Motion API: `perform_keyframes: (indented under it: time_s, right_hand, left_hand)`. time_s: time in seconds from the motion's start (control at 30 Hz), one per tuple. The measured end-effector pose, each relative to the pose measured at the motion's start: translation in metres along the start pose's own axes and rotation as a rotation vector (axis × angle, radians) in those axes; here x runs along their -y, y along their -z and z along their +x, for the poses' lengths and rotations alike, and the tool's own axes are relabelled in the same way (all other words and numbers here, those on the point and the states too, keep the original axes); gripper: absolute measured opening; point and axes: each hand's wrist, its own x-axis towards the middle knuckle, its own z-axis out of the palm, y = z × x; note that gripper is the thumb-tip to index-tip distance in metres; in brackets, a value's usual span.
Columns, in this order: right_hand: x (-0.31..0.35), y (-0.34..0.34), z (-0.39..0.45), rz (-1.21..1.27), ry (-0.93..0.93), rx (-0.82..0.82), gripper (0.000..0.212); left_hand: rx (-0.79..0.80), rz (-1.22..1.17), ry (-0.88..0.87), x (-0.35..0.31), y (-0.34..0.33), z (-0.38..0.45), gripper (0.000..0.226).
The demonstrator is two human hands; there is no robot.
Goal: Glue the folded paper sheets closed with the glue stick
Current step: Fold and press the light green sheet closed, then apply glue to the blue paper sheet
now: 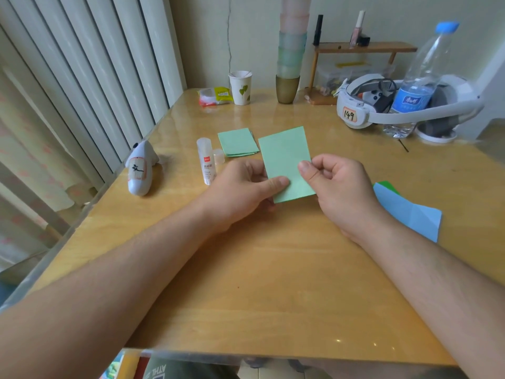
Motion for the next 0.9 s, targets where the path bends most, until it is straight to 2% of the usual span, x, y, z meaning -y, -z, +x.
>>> perform_keyframes:
  time_s: [0.13, 0.2, 0.3, 0.5, 0.57, 0.7, 0.8, 0.9]
  right_hand:
    - [-0.001, -0.001, 0.002, 0.022, -0.036, -0.015, 0.014]
    - [-0.002, -0.002, 0.002, 0.005, -0.042, -0.007, 0.015]
    - [-0.002, -0.003, 0.0, -0.004, -0.034, -0.004, 0.018]
    - [-0.003, -0.002, 0.004, 0.04, -0.098, -0.067, 0.008]
    - [0.001, -0.002, 0.014, 0.038, -0.115, -0.057, 0.007]
    - [0.016, -0.013, 0.051, 0.017, -0.113, -0.03, 0.007]
    - [0.018, -0.04, 0.081, 0.022, -0.136, -0.027, 0.009]
    - [0.006, -0.071, 0.107, -0.033, -0.169, -0.041, 0.008]
  left_hand:
    - [-0.074, 0.004, -0.006, 0.001, 0.001, 0.0, 0.015]
    - [-0.127, 0.012, -0.023, 0.001, 0.0, 0.0, 0.012]
    - [-0.174, 0.046, -0.043, 0.001, -0.002, -0.001, 0.021]
    - [-0.128, 0.081, -0.069, 0.003, 0.001, -0.001, 0.021]
    - [-0.162, 0.145, -0.085, 0.001, 0.003, -0.002, 0.018]
    - [-0.256, 0.368, -0.099, -0.001, 0.011, -0.002, 0.034]
    - [-0.249, 0.598, -0.165, -0.001, 0.015, -0.003, 0.027]
    - [-0.238, 0.645, -0.183, 0.002, 0.016, -0.002, 0.022]
